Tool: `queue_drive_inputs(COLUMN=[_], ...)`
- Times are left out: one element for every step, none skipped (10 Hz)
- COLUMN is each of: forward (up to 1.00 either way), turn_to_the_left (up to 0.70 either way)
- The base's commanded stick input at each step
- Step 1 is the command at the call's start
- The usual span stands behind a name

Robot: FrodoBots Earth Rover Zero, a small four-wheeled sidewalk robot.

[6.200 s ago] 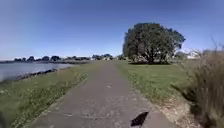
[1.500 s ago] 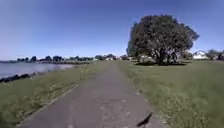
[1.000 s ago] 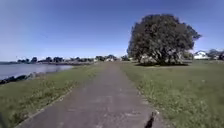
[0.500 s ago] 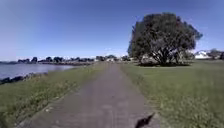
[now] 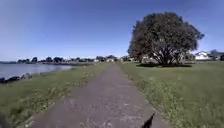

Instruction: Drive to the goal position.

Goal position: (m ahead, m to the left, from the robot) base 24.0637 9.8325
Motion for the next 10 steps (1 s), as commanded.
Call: queue_drive_inputs(forward=[0.7,0.7,0.7,0.7,0.7,0.7,0.7,0.7,0.7,0.7], turn_to_the_left=[0.0,0.0,0.0,0.0,0.0,0.0,0.0,0.0,0.0,0.0])
